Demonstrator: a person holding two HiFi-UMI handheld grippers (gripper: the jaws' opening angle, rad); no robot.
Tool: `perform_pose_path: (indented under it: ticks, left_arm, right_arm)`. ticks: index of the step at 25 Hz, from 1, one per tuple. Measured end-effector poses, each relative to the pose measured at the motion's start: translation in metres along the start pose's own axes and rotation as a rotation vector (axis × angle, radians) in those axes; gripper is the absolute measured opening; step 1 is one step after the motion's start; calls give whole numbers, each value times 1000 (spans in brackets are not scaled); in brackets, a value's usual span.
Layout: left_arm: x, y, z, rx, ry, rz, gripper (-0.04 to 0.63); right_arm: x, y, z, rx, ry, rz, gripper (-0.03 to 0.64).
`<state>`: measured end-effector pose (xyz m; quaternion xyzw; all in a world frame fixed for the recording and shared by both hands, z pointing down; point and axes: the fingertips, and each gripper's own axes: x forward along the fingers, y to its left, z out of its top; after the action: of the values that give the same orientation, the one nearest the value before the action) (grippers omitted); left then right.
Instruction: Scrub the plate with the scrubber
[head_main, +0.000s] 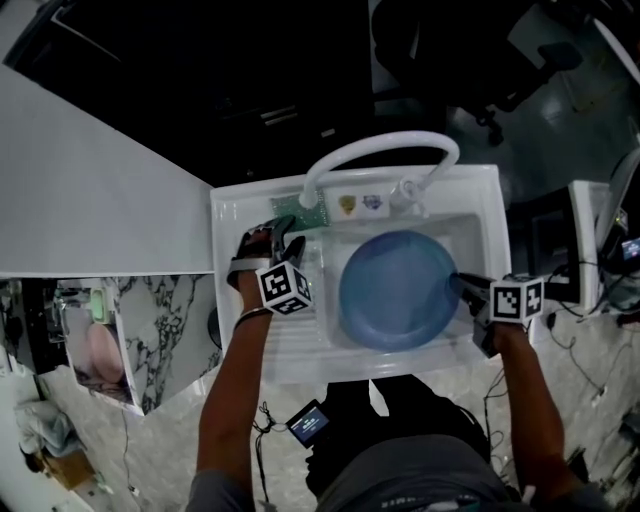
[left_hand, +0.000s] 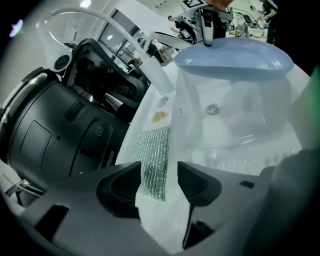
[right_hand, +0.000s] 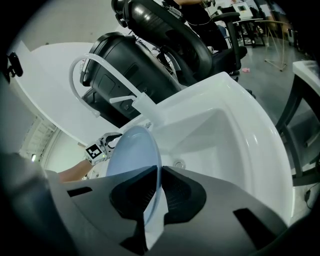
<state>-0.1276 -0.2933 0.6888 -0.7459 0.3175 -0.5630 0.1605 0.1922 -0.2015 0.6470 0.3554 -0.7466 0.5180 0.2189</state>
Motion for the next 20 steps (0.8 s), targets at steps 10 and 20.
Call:
perform_pose_path:
  ticks: [10,20]
  left_arm:
    - [8,14,0,51,-4,46,144]
    - [-27,19,6,25,-59,102,91]
  right_arm:
    - [0,1,-3,3,-5,-4,48]
    - [0,8,-2,5,-14,2,51]
